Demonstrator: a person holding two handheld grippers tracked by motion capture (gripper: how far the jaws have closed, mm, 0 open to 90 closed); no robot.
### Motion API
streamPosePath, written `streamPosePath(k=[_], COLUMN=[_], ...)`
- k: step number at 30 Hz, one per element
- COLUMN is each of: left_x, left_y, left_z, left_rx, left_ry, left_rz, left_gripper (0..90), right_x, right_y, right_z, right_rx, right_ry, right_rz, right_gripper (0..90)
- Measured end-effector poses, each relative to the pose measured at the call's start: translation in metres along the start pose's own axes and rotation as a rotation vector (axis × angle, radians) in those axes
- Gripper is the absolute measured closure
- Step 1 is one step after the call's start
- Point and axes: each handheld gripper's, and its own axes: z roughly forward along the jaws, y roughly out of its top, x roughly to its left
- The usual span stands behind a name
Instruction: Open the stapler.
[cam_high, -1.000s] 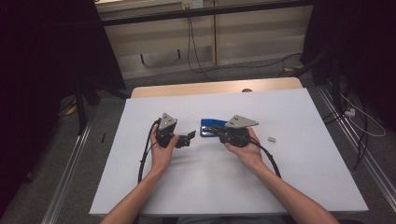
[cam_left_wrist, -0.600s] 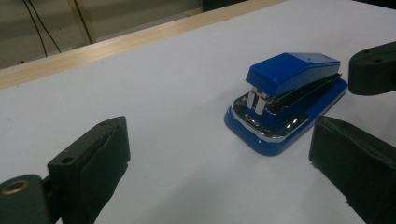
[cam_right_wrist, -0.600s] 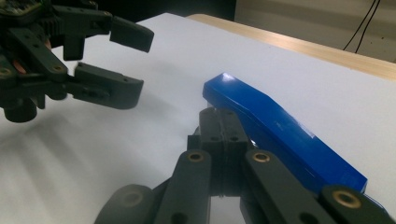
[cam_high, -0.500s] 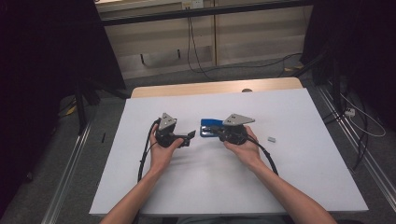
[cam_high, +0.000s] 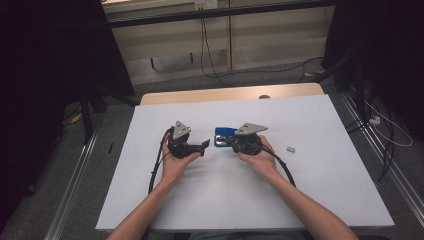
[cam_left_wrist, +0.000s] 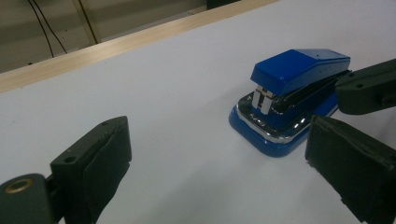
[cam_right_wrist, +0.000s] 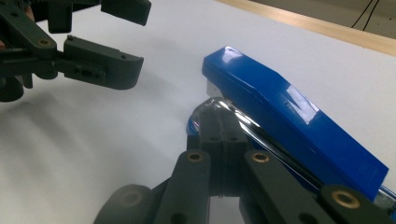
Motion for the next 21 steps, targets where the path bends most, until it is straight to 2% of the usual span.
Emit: streamPosePath(k=[3, 5, 8, 12, 13, 16, 18, 19, 21], left_x=[-0.001, -0.001, -0.003, -0.004, -0.003, -0.003, -0.005, -0.006, -0.007], left_y=[0.002, 0.004, 0.005, 0.006, 0.007, 0.008, 0.009, 0.009, 0.01], left_z=[0.003, 0.006, 0.007, 0.009, 0.01, 0.015, 0.019, 0.021, 0.023], left_rx=[0.003, 0.014, 0.018, 0.029, 0.032, 0.04, 0.051, 0.056, 0.065], left_ry=[-0.007, -0.037, -0.035, -0.052, -0.057, -0.056, -0.067, -0.068, -0.071], left_rz=[-0.007, 0.001, 0.006, -0.001, -0.001, -0.008, -0.003, 0.007, 0.018], left_gripper=[9.2, 15.1, 17.8, 28.0, 28.0, 39.9, 46.8, 46.8, 56.7], right_x=[-0.001, -0.002, -0.003, -0.002, -0.002, -0.004, -0.004, -0.003, -0.004], right_y=[0.0, 0.002, 0.003, 0.003, 0.002, 0.001, 0.001, 0.001, 0.001], right_z=[0.002, 0.006, 0.009, 0.014, 0.015, 0.018, 0.018, 0.018, 0.017], right_rx=[0.011, 0.032, 0.043, 0.072, 0.081, 0.072, 0.071, 0.072, 0.074], right_ry=[-0.007, -0.011, -0.014, -0.026, -0.032, -0.038, -0.039, -0.042, -0.042], right_rz=[-0.005, -0.01, -0.011, -0.017, -0.014, 0.014, 0.015, 0.013, 0.009], right_gripper=[90.0, 90.0, 90.0, 90.0, 90.0, 90.0, 90.0, 90.0, 90.0])
